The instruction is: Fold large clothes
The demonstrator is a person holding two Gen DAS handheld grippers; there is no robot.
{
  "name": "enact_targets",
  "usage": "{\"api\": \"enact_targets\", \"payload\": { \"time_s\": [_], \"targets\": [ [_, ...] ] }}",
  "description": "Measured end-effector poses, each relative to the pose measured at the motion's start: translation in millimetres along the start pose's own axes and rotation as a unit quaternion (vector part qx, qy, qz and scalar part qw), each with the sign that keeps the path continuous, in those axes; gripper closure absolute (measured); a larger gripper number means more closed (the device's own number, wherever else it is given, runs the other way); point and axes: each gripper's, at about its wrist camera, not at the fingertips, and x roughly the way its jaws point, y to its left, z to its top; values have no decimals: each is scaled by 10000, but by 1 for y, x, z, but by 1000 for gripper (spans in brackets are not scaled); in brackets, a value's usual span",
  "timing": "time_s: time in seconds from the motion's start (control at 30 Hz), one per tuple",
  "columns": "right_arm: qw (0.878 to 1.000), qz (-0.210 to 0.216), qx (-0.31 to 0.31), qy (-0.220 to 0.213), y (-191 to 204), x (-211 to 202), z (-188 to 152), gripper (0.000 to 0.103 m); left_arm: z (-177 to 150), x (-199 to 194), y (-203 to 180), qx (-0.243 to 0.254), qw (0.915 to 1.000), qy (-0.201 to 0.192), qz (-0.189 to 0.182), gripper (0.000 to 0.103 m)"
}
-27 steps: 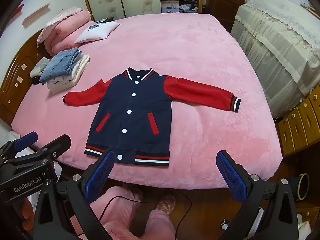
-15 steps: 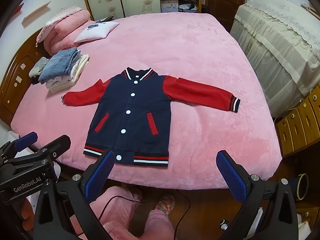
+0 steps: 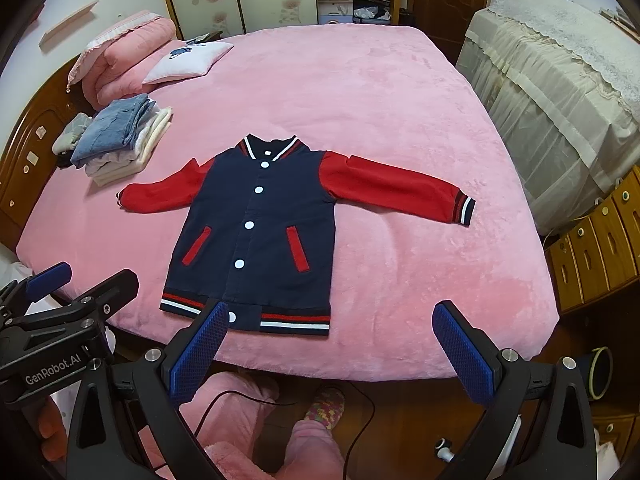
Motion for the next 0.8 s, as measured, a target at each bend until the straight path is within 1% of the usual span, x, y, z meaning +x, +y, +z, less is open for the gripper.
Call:
{"api": "enact_targets", "payload": {
  "time_s": [0.23,0.43,0.5,0.6,0.8],
  "targets": [
    [10000,1,-7,-8,-6,2,2,0,0,0,0,-7,10000,-9,15,4],
    [10000,6,-42,-5,-15,7,15,0,5,6,-1,-38,10000,-9,33,4],
    [10000,3,-71,3,-14,9,20,0,7,6,0,-73,10000,-4,44,4],
    [9999,3,-108,2,-11,12,28,0,21,15,0,-101,9999,5,41,4],
    [9998,-14,-183,-106,3,10,35,0,22,14,5,-169,9998,0,85,4]
  ]
}}
